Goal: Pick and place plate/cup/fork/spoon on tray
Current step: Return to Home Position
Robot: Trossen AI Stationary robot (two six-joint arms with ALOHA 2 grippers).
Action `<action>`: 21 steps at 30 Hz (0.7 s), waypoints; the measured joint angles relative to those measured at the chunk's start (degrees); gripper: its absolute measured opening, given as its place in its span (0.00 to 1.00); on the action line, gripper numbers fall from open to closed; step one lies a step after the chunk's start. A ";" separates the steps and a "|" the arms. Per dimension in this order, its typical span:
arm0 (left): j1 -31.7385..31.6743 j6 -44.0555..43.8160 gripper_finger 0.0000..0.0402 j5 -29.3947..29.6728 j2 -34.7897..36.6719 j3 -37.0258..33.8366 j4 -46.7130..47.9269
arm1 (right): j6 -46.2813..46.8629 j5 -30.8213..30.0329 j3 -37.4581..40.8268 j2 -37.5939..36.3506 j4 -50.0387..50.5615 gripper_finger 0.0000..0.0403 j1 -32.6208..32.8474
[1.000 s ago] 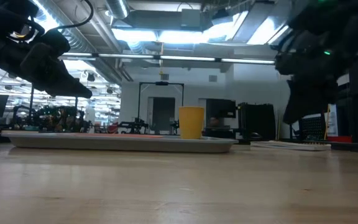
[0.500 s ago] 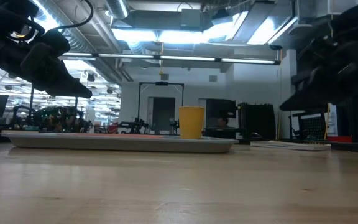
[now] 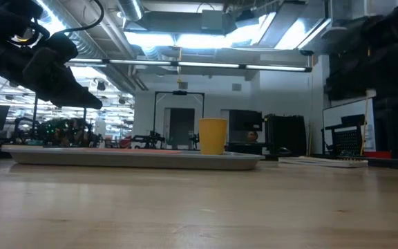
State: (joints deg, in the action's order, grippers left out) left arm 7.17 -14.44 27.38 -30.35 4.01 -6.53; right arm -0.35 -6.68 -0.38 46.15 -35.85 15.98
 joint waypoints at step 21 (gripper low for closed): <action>0.01 0.02 0.17 0.00 -0.02 0.02 0.03 | -1.11 15.80 0.00 -21.23 10.92 0.19 -9.05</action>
State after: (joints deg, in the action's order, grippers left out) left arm 7.18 -14.41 27.38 -30.37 4.03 -6.50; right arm -1.46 9.13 -0.38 24.92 -24.93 6.92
